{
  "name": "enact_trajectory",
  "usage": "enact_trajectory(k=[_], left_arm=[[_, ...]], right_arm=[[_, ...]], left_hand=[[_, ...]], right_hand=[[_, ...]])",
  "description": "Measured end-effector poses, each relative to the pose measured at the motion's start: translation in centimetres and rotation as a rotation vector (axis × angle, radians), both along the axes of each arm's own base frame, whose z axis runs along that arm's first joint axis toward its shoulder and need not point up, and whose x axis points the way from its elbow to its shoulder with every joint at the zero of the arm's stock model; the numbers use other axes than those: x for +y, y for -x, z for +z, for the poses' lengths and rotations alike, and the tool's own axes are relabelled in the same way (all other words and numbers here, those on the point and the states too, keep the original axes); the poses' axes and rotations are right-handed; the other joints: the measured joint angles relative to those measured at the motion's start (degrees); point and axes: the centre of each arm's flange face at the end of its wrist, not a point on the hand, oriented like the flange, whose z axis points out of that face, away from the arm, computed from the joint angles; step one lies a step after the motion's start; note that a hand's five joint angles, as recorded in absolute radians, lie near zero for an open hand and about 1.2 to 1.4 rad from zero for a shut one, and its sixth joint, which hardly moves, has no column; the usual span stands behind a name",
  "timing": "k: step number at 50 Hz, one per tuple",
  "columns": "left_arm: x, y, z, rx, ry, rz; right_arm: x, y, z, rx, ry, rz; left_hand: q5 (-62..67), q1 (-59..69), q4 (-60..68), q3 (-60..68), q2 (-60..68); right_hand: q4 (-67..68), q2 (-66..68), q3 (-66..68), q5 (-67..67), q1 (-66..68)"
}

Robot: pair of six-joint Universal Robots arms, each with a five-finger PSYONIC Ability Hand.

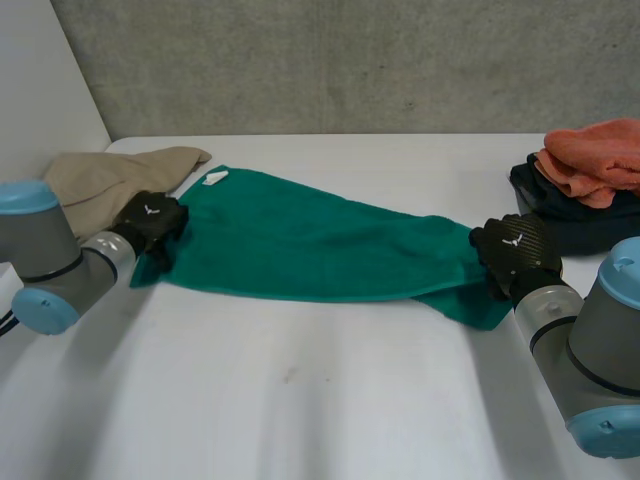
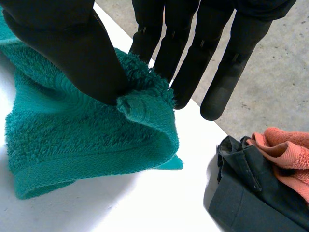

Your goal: Fold the laundry.

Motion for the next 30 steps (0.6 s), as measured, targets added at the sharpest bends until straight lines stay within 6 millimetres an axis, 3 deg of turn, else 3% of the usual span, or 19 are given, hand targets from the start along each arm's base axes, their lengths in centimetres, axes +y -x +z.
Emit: enact_trajectory(k=[17,23,30], left_arm=[[-0.2,0.4,-0.1,-0.011,0.003,0.031],[1.1,0.0,0.4,-0.013,-0.055,0.038],[3.2,-1.7,3.1,-0.01,-0.106,0.07]], right_arm=[[0.1,0.0,-0.1,0.002,-0.003,0.0],[0.1,0.0,-0.1,0.002,-0.002,0.0],[0.1,0.0,-0.1,0.003,-0.002,0.002]], left_hand=[[0.0,-0.6,-0.8,-0.6,-0.9],[1.0,-24.9,-24.8,-24.0,-24.7],[-5.0,-29.4,-31.6,-30.3,-30.7]], right_hand=[[0.0,0.0,0.0,0.0,0.0],[0.0,0.0,0.0,0.0,0.0],[0.0,0.0,0.0,0.0,0.0]])
